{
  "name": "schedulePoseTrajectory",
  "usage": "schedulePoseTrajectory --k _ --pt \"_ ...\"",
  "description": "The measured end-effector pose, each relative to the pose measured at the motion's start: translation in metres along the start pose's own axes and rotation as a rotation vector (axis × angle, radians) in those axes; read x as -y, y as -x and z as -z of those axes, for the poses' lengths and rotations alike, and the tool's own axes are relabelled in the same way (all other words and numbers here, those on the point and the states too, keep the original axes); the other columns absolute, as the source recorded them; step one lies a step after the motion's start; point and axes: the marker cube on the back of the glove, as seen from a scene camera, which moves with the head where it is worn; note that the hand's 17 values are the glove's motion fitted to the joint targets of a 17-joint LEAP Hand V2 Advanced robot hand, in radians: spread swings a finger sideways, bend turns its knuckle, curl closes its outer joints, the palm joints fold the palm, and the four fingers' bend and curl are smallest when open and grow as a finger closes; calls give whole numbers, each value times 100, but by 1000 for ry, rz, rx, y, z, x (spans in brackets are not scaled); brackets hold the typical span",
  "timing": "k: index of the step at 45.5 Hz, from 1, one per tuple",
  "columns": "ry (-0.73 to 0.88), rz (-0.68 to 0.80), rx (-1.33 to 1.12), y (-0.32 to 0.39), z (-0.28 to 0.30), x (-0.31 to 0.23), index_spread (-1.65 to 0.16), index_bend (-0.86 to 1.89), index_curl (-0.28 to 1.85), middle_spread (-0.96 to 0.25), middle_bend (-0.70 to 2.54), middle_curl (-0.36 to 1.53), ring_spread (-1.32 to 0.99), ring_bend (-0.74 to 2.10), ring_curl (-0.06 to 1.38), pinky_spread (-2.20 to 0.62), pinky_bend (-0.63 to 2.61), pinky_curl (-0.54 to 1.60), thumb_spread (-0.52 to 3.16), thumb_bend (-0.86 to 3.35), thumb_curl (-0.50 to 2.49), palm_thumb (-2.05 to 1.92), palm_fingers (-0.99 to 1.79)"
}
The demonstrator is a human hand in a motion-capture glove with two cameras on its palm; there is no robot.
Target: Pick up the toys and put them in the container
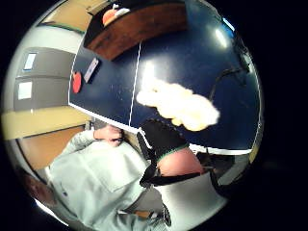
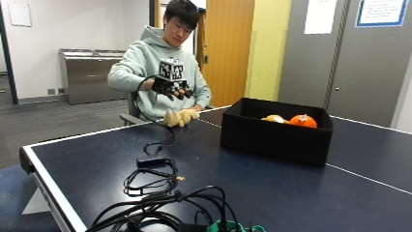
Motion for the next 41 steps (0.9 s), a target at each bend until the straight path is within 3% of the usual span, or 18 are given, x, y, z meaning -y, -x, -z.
schedulePoseTrajectory --k 9,18,27,34,41 --pt "104 -51 3 11 -80 8 -23 8 23 0 15 27 2 21 21 7 78 36 119 -2 36 0 -19" --pt "76 -40 -54 20 -93 9 -25 2 14 -7 37 33 -14 73 31 -5 82 33 125 3 37 9 48" --pt "240 45 79 37 -95 18 -20 5 7 -16 51 41 -25 116 46 -26 103 41 137 15 43 33 92" --pt "440 33 144 20 -67 46 -21 15 5 -20 68 50 -29 122 52 -31 112 47 122 19 53 49 105" --pt "441 49 145 26 -5 65 -23 27 8 -21 81 58 -30 121 54 -34 110 51 110 17 61 52 111"
